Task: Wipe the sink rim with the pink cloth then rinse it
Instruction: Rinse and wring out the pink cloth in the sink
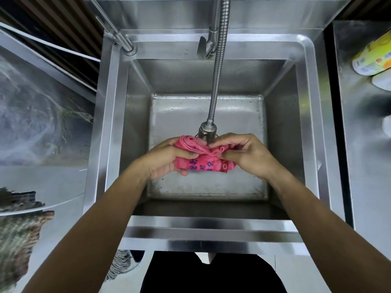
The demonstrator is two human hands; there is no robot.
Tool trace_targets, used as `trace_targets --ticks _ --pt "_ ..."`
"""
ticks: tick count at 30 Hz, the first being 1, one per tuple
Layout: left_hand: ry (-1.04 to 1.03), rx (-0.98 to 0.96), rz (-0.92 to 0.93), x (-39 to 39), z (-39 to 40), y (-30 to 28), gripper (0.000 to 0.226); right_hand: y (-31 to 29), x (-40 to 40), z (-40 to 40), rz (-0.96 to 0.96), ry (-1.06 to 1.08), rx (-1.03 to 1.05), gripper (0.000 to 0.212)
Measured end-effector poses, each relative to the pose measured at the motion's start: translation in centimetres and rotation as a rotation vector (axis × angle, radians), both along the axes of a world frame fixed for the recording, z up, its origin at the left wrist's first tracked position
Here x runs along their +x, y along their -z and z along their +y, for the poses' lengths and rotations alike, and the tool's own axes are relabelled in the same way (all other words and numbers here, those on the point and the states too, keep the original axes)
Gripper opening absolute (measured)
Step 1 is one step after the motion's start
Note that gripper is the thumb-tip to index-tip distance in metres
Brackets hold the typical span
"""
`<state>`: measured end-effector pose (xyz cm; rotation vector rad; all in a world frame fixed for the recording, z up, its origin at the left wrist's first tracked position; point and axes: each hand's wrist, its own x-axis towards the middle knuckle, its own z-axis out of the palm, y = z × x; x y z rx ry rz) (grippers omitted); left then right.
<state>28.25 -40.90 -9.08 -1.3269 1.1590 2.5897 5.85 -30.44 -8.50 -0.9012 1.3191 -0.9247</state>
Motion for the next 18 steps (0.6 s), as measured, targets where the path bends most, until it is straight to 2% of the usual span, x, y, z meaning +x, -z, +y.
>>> trace_targets --ticks 2,4,6,8,9,11,12,14,16,18 --pt "0.029 0.192 0.117 1.0 -0.7 0.2 0.031 0.1 0.3 0.1 0.092 0.000 -0.099 0.046" --pt "0.038 0.335 0.135 1.2 -1.5 0.5 0.057 -0.1 0.8 0.2 0.210 -0.004 -0.184 0.045" --pt "0.151 0.336 0.086 0.7 -2.4 0.7 0.074 -0.2 1.1 0.3 0.338 -0.025 -0.304 0.044" --pt "0.407 0.327 0.110 -0.2 -2.9 0.6 0.083 -0.4 1.1 0.3 0.461 -0.073 -0.439 0.043" --pt "0.533 0.333 0.122 -0.7 -3.1 0.6 0.082 -0.5 1.3 0.4 0.503 -0.093 -0.495 0.043" --pt "0.741 0.275 0.065 -1.9 -3.1 -0.4 0.060 -0.8 1.7 0.6 0.530 -0.111 -0.552 0.040" --pt "0.807 0.198 -0.006 -2.5 -3.0 -1.0 0.044 -1.2 1.8 0.7 0.506 -0.129 -0.527 0.038" --pt "0.888 -0.047 -0.167 -3.5 -3.0 -1.6 0.022 -2.3 1.1 0.7 0.325 -0.230 -0.316 0.030" --pt "0.970 -0.275 -0.257 -3.8 -3.2 -1.7 0.023 -3.7 -1.0 0.4 -0.026 -0.338 -0.032 0.025" --pt "1.004 -0.425 -0.258 -4.0 -3.4 -2.0 0.024 -3.8 -3.5 -0.6 -0.292 -0.258 0.117 0.032"
